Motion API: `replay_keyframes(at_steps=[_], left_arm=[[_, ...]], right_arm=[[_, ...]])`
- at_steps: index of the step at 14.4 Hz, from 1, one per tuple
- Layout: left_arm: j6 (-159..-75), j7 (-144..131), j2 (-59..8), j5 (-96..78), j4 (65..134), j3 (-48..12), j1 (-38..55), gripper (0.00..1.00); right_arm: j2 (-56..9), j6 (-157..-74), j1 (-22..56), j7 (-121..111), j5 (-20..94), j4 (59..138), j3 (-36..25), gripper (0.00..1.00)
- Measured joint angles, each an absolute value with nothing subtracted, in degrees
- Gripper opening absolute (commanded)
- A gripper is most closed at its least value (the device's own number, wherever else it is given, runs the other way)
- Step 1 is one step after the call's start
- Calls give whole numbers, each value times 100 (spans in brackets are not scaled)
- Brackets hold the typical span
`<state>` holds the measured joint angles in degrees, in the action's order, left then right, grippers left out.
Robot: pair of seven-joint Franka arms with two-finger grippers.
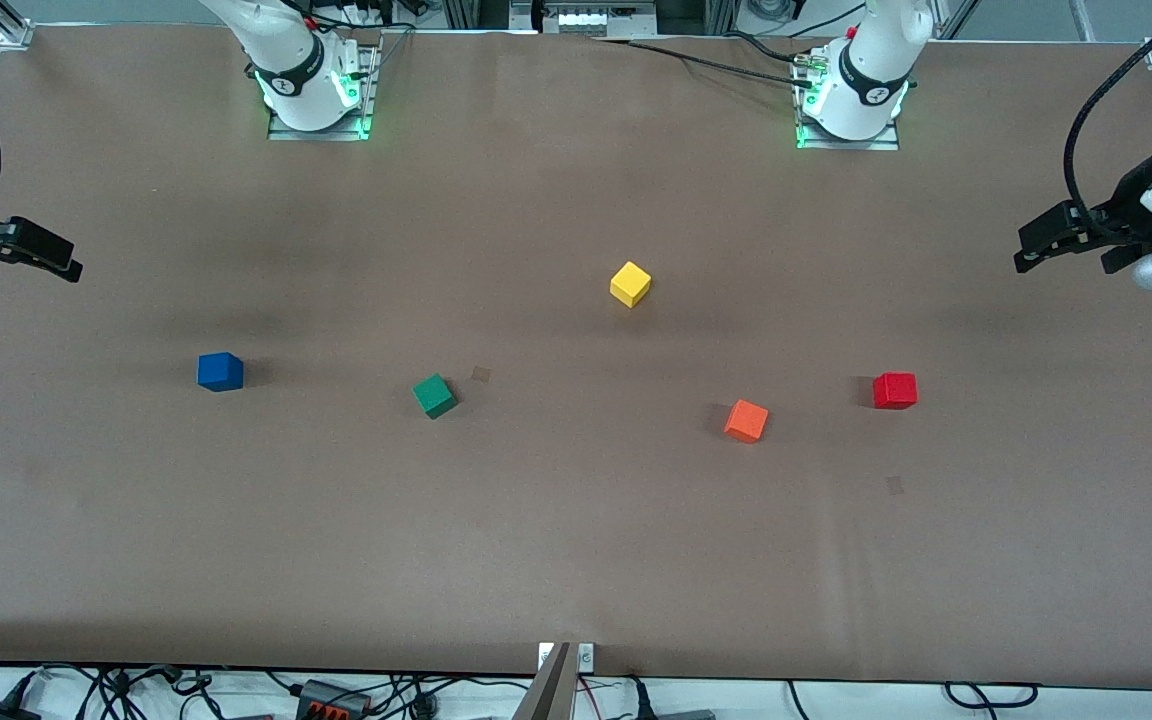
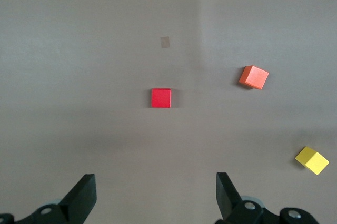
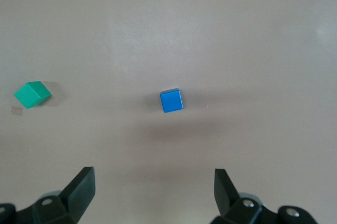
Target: Pass red block to right arm, stack on blue
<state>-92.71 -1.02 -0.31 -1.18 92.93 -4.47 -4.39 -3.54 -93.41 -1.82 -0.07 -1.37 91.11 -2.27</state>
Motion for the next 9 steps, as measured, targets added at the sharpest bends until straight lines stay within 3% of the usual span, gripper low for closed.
replay_keyframes(at_steps=[9], left_arm=[[-9233,-103,-31,-118,9284,-447,-439,100]], right_arm=[[-374,-9330,-180,-9,-137,9132,-227,100]])
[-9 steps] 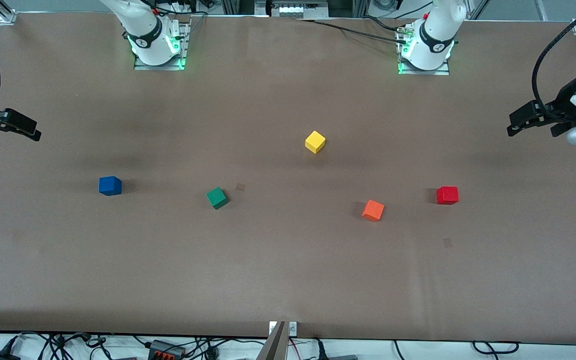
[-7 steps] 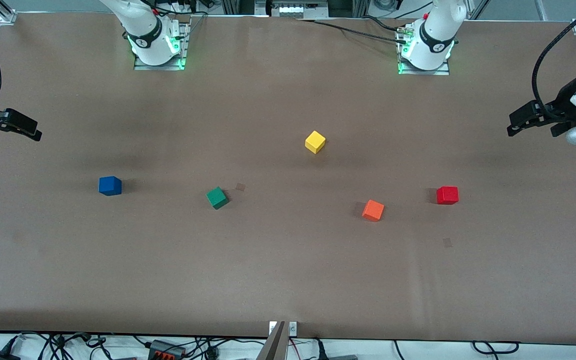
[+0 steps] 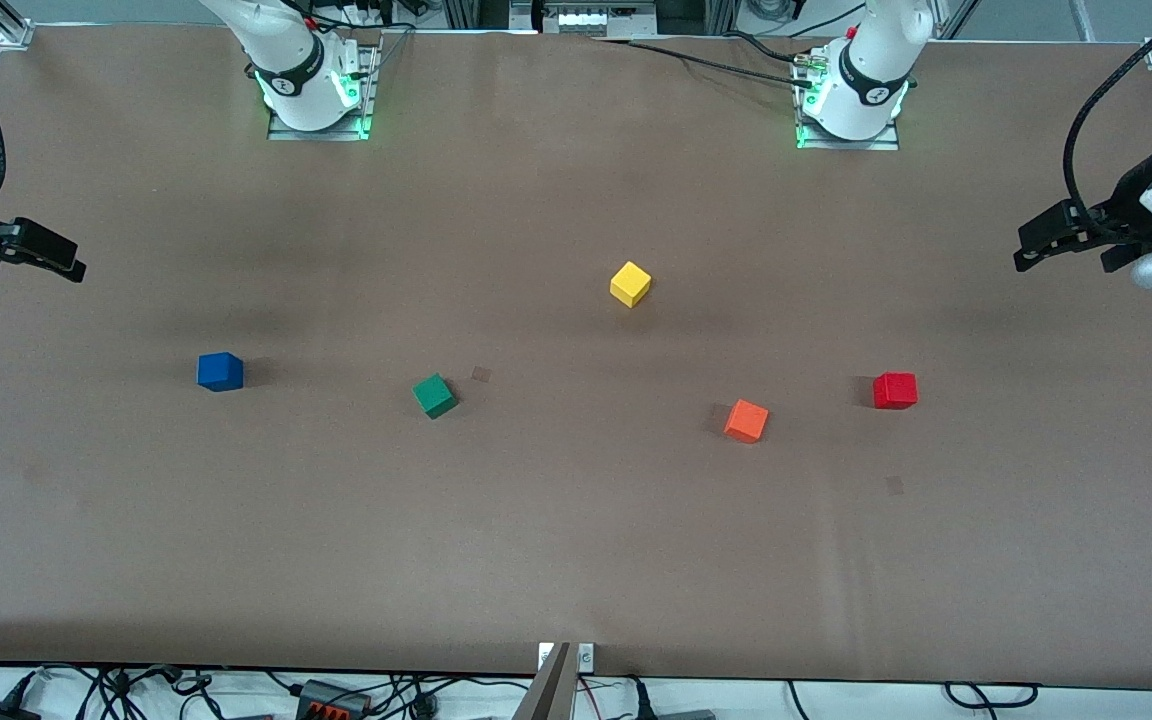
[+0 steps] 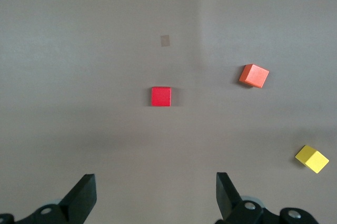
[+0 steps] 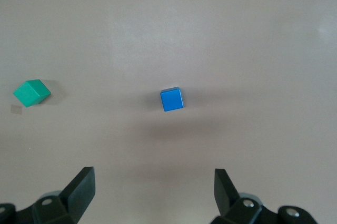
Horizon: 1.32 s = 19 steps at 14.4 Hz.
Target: Pass red block to right arm, stack on blue
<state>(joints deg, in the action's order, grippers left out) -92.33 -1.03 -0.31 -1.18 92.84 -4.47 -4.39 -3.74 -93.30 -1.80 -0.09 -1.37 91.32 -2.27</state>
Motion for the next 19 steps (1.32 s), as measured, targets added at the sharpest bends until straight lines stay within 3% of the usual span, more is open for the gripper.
replay_keyframes(at_steps=[19], left_arm=[[-8964,-93,-380,-119,9254,-444,-453,100]], right_arm=[[-479,-9335,-188,-10,-137,9132,-244,100]])
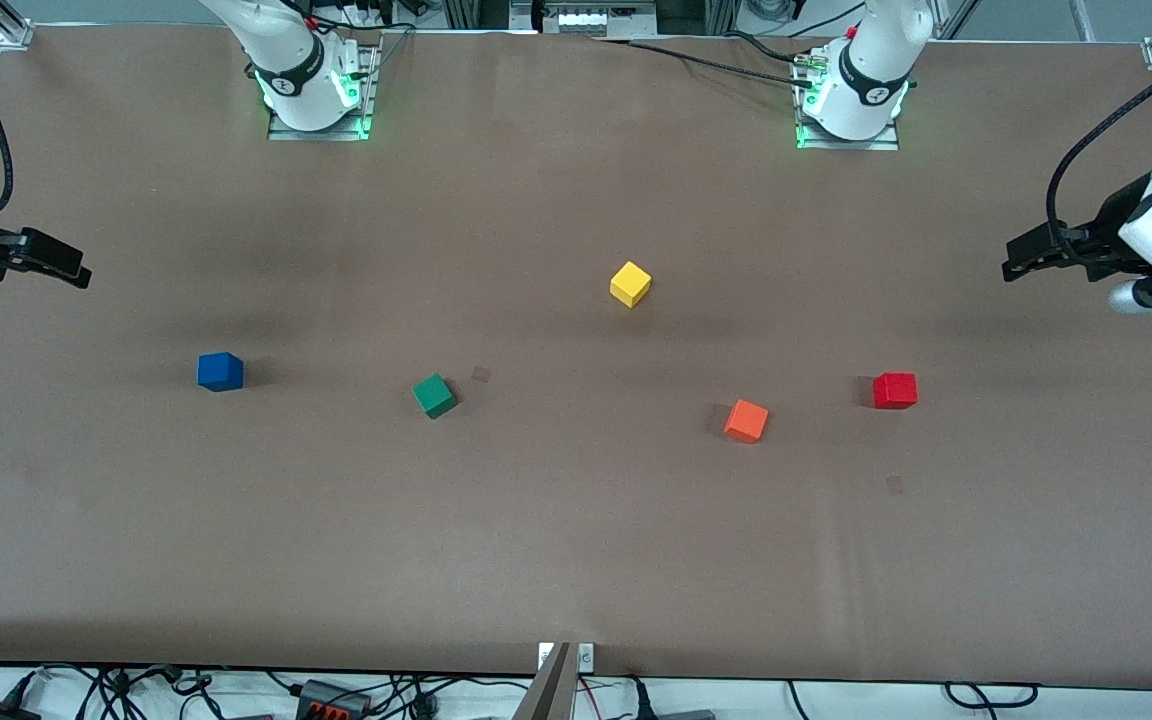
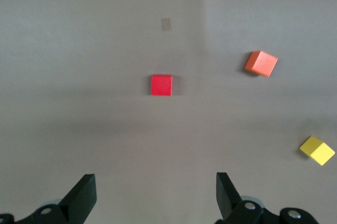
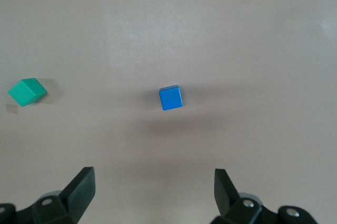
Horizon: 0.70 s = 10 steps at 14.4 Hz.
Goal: Pass red block to right arm, stack on blue
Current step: 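Move the left gripper down over the red cube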
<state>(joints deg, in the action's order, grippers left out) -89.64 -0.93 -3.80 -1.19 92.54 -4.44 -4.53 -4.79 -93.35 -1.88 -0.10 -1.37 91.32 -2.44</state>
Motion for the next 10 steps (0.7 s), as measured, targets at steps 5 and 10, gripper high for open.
replay_keyframes(at_steps=[5,10], left_arm=[[-8934,-93,-968,-118,9268,-453,-445,100],[-9880,-88,-1802,-113,9532,-445,-464,100]], right_arm=[[-479,-9335,-182,-10,-137,9131,-234,100],[-479,-9335,-180,-11,-137,9131,-233,100]])
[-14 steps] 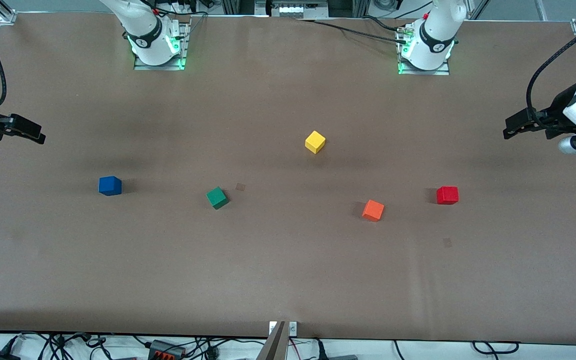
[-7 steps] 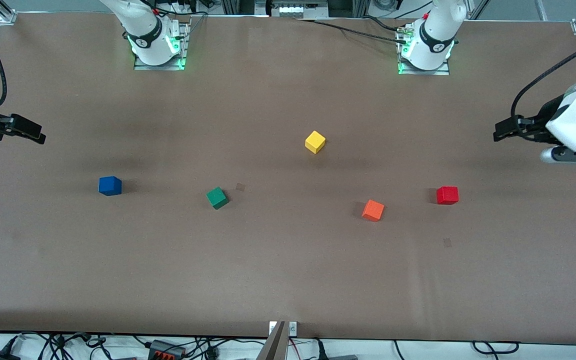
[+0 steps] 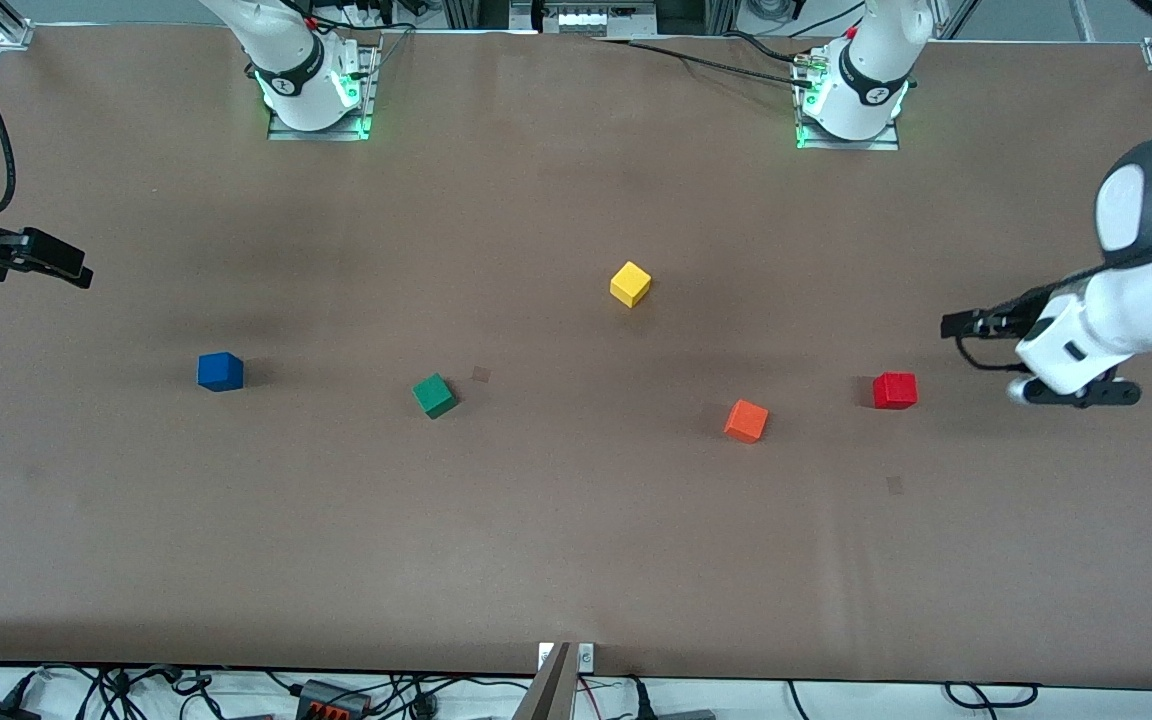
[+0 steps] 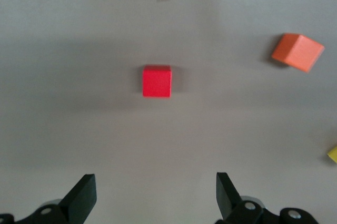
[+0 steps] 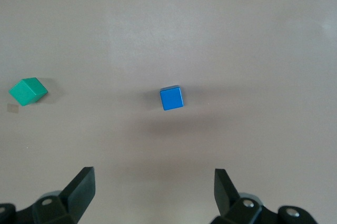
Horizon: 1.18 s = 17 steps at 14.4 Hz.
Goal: Pass red block to right arm, stack on blue
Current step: 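Move the left gripper down over the red cube, then close the left gripper on the red cube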
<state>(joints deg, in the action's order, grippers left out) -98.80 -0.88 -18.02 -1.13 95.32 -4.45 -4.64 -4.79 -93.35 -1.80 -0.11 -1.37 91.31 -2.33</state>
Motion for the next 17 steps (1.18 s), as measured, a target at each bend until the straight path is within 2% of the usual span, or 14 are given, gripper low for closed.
replay_keyframes(at_steps=[5,9,13,17], left_arm=[[-11976,219,-2183,20,10475,-435,-510,100],[-13165,399,-2347,25,11079,-433,-567,100],[-14084,415,-2456,26,11710,-432,-593,100],[-14251,421,-2476,26,11888,-433,-596,100]], right_arm=[[-479,-9335,-171,-14,-137,9131,-229,100],[-481,-9413,-167,-14,-136,9139,-229,100],[-446,-9855,-164,-13,-132,9327,-229,100],[-332,-9947,-164,-13,-132,9500,-229,100]])
